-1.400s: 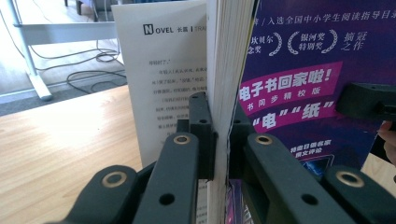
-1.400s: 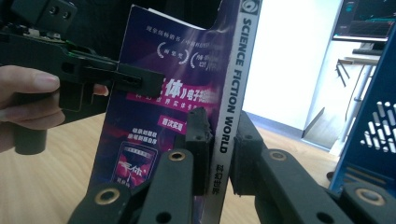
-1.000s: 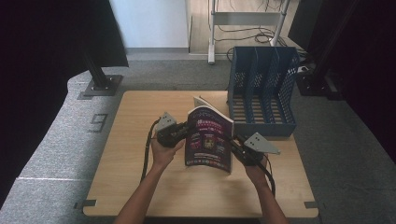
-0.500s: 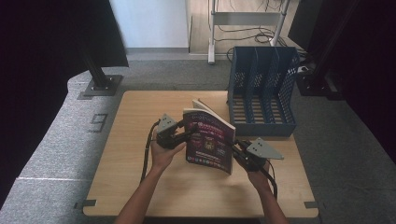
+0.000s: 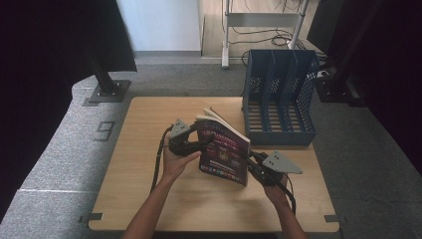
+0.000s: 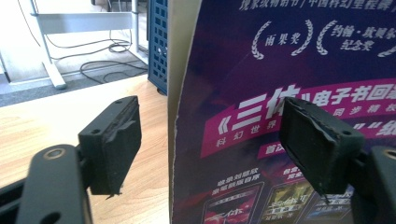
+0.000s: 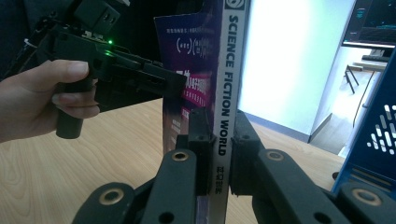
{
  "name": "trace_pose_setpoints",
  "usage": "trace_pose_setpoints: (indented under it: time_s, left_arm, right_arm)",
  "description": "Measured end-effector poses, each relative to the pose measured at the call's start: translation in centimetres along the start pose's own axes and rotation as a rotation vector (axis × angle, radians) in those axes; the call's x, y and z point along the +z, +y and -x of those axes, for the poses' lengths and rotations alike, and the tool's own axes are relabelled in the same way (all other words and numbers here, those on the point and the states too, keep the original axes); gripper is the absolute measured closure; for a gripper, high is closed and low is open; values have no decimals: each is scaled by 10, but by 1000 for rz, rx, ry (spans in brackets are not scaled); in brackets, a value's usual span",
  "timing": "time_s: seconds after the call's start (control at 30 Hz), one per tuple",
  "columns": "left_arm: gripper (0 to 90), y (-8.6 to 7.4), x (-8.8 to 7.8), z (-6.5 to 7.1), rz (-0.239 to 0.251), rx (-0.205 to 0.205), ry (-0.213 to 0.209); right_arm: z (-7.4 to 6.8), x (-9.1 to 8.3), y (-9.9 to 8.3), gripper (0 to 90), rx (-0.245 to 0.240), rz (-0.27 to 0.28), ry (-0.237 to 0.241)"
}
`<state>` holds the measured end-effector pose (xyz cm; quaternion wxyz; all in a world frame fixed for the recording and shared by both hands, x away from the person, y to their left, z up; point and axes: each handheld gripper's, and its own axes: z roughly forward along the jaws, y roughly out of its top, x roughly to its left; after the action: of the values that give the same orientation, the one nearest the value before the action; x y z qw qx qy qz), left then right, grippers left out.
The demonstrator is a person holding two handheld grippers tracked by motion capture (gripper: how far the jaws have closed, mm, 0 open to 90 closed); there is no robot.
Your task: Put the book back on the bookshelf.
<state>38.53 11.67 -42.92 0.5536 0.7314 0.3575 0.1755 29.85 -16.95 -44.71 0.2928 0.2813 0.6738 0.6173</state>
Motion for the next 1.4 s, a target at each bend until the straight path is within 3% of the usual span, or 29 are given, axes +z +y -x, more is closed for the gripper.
trace_pose_setpoints:
  time_s: [0.27,0.43,0.93,1.23,1.4]
  left_arm:
    - [166,8,5,3,1,25,-40]
    - [167,10,6,5,0,17,-78]
    - [168,15,6,11,-5,35,-93]
    - [174,15,6,12,1,38,-96]
    - [173,14,6,10,-4,38,-96]
  right_arm:
    - [-1,-2,0,811,-2,1,10]
    - [-1,-4,0,811,-7,1,17]
    - [-2,-6,0,801,-24,-1,33]
    - [-4,-6,3,747,-52,-12,47]
    - [-5,-4,4,796,-63,-25,16]
